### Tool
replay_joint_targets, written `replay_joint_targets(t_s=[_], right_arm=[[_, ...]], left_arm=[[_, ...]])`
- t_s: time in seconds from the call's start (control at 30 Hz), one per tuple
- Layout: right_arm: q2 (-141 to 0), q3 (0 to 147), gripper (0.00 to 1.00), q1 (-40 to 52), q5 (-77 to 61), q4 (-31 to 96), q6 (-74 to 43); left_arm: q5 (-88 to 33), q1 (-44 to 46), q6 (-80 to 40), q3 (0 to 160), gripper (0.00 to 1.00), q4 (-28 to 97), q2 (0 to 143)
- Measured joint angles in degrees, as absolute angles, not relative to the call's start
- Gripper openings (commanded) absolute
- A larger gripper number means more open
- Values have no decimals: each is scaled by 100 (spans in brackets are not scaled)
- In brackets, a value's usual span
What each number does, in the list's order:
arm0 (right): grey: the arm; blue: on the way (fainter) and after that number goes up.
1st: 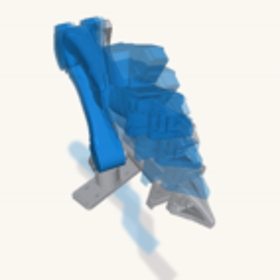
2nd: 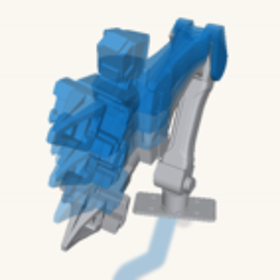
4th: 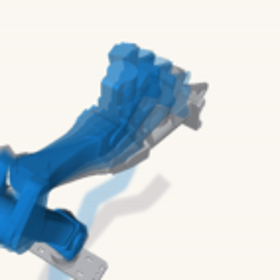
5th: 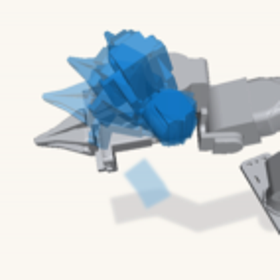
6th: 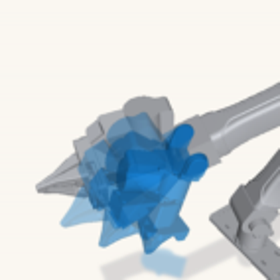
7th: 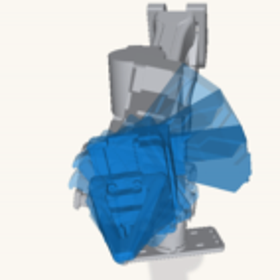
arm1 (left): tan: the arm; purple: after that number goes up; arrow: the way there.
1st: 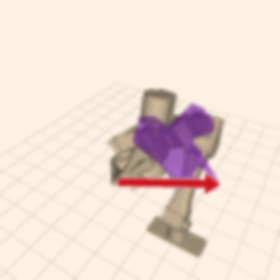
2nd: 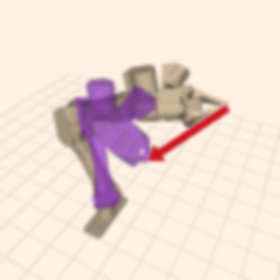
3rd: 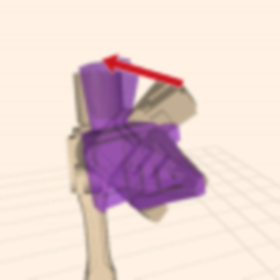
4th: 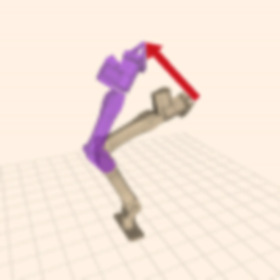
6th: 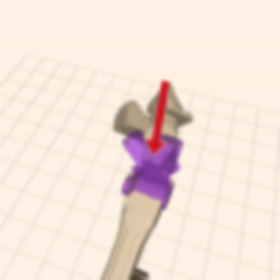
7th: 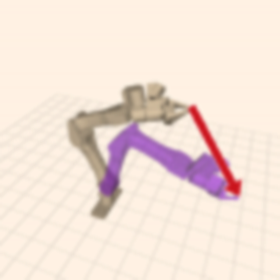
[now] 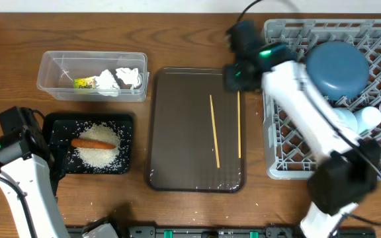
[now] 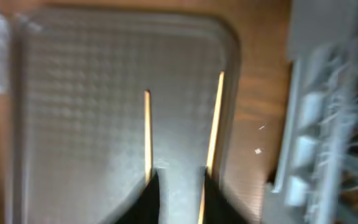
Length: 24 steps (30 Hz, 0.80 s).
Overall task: Sort waste into correct bins and load items into the dishwasher rack
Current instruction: 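Lower the right gripper and pinch the chopsticks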
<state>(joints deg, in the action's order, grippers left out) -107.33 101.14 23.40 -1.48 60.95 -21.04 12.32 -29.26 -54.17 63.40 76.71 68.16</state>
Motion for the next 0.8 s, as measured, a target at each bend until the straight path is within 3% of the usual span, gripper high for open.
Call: replay_joint_targets(t_s=[0.3, 0.57, 0.8], right_arm=[[-10669, 9620, 54, 2692, -510, 5920, -2080], [-11327, 8409, 51, 3494, -51, 5024, -2646], [-11723, 8241, 50, 3677, 78, 4827, -2932]], left_arm=[[1234, -2926, -5417, 6340, 98, 7669, 6816], [1234, -2926, -5417, 6340, 98, 7671, 6816], [1232, -2926, -5417, 6340, 98, 7671, 6816]])
